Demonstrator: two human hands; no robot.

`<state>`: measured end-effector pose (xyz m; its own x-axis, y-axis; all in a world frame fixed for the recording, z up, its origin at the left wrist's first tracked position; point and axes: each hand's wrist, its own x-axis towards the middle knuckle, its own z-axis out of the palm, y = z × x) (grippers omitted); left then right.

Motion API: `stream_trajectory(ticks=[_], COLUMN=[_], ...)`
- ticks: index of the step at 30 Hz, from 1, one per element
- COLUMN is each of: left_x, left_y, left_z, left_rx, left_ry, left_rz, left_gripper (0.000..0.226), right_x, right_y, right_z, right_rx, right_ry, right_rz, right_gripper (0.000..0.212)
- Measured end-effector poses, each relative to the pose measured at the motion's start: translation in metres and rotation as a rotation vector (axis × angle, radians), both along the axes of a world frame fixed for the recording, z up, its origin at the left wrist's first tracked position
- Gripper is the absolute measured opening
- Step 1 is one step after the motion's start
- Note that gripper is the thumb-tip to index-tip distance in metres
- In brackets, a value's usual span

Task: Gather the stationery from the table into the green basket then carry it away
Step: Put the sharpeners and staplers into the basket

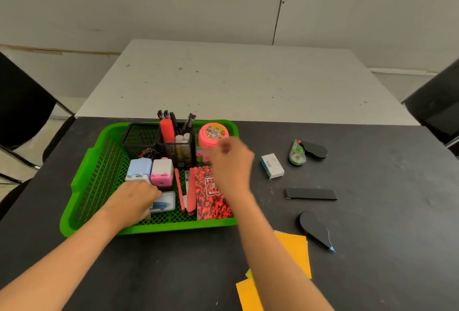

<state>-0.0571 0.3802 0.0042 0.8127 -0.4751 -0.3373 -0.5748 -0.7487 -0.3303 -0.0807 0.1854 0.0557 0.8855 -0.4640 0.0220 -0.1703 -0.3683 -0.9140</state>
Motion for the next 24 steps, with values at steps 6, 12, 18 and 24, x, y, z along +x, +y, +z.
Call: stream_trajectory(ticks=[6, 12, 18, 24], left_x=[-0.003, -0.003, 0.003, -0.01], left_y=[-0.001, -0.003, -0.001, -0.004], left_z=[0.003, 0.008, 0.019, 0.045], left_rx=[0.008, -0.009, -0.673, -1.612], left_ry=[-0.004, 0.016, 0.15, 0.708], left_rz=[0.029, 0.043, 0.468, 0.811], left_gripper=[0.03, 0.034, 0.038, 0.061], right_x=[0.018, 0.008, 0.009, -0.004], right_y=[-0.098, -0.108, -0.066, -0.003], right_z=[-0.067, -0.104, -0.022, -0.003], right_rx=[-0.298, -0.526, 0.135, 0.555], right_ry=[0.551, 0.397, -0.161, 0.169], right_rz=[-0.128, -0.098, -0.115, 0.51], right_gripper=[0.049, 0.04, 0.017, 0.016])
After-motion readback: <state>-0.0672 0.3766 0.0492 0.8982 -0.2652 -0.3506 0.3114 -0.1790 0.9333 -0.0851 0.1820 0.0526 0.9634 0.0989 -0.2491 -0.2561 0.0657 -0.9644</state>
